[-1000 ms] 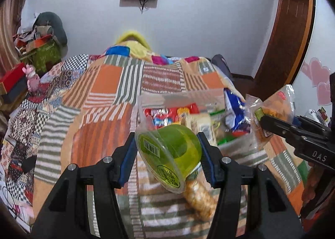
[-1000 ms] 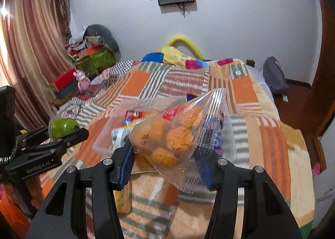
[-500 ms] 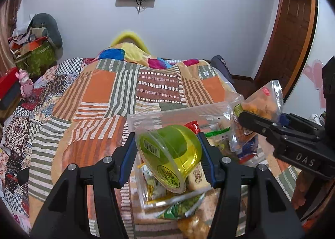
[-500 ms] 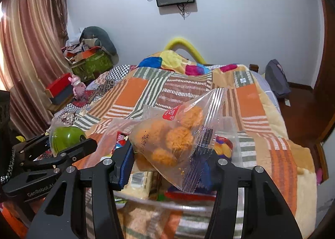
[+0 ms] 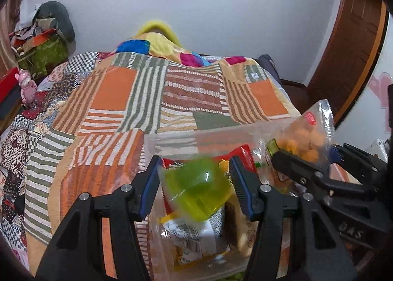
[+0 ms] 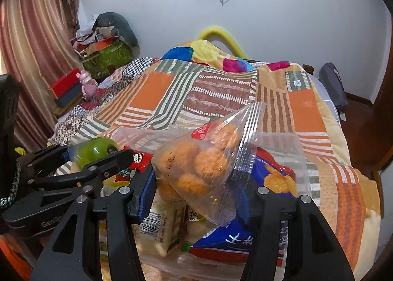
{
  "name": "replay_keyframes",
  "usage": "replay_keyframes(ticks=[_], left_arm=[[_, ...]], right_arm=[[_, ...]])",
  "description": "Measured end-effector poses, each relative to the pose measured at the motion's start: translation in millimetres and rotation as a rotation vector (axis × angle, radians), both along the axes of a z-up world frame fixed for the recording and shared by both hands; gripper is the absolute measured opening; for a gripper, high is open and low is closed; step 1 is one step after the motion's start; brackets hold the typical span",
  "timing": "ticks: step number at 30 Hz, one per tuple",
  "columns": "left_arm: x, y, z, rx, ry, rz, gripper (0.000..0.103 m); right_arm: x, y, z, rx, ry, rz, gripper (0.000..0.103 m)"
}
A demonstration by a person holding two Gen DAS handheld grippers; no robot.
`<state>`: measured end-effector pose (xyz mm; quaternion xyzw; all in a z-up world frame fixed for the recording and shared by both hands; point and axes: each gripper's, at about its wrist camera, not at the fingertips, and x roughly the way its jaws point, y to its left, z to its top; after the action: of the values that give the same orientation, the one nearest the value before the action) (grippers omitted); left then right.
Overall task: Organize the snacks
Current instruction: 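Carry the jelly cup and orange-ball bag into the clear box and release both, then grasp the long puffed snack bar with the right gripper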
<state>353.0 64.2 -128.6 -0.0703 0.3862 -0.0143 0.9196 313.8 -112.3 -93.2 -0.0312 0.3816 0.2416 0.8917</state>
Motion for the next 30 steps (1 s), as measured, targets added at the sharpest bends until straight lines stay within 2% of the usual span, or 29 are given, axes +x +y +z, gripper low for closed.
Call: replay_keyframes(ticks=[9,17,21,24,30], left_arm=[[-13.2,0.1,17.0,0.003,-0.026,-0.011,0.056],[-54.6,-5.9,37.3,0.043,-0.058,-0.05,0.056],[-77.4,-6.3,43.4,0.05,-0.06,-0.068,0.06],[-93.7,-3.8,42.4,0.045,-0.053,-0.07,0.062],[-122.6,7.4,20.9,0.032,0.004,-0.069,0.062]], right_arm=[[-7.9,-6.6,12.4,-0.005,-0.015,-0.009,0.06],[-34.1,-14.3,28.3,-0.011,-0.054,-0.003,0.062],[-49.3,-16.7,31.4,-0.003,-0.052,0.007,0.063],[-63.2,-17.5,28.7,0.001,-0.042,0.02,0.07],[-89.9,-9.3,4.6,-0.004,0.016,0.055,0.07]])
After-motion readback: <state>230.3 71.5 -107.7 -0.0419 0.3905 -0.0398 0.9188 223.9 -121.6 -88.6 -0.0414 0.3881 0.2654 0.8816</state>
